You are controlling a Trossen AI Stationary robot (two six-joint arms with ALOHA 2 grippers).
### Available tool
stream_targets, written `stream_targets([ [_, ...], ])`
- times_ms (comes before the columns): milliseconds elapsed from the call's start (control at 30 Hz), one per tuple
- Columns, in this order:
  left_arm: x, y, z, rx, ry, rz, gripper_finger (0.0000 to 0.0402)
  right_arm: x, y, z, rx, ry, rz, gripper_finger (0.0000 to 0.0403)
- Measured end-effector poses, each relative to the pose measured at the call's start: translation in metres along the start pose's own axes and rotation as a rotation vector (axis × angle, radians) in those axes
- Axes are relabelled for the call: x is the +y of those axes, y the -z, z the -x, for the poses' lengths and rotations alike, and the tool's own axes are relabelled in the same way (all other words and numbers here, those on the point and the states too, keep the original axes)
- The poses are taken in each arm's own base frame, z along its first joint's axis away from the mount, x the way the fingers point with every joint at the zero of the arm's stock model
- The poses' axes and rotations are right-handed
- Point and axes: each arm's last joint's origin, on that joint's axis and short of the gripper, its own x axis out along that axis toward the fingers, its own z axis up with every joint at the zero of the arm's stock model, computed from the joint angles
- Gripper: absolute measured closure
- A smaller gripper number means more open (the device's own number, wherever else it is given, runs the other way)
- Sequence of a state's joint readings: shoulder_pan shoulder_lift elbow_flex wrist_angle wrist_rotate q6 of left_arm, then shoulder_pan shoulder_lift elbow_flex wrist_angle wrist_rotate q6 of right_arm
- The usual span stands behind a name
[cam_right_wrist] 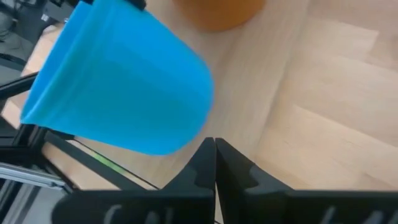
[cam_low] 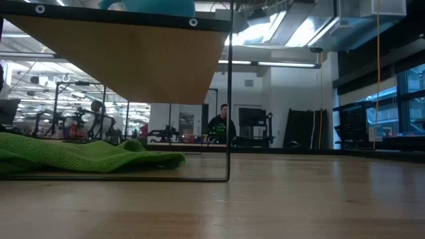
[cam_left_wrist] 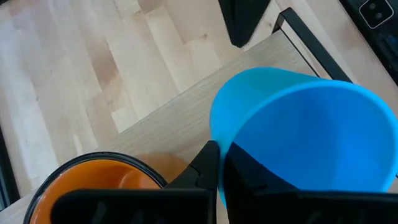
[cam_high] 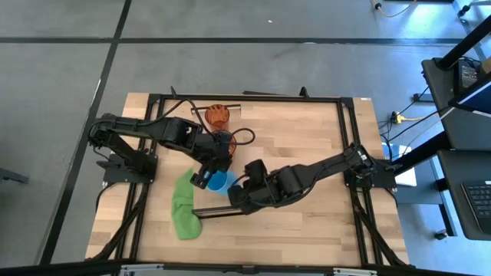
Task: Stack small to large cups/mugs on shelf
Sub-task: Put the blue mug on the shelf
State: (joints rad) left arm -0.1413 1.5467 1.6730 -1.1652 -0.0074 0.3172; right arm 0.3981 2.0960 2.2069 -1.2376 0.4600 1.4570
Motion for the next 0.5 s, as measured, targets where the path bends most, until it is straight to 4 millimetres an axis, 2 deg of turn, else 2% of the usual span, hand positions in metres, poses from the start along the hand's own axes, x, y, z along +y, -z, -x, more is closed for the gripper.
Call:
stream_targets([
  [500,-0.0008,-0.0002,0.0000,-0.009,0.027,0.004,0.0393,0.0065,-0.0014,-0.0010,-0.043,-0.059,0.009,0.0402],
])
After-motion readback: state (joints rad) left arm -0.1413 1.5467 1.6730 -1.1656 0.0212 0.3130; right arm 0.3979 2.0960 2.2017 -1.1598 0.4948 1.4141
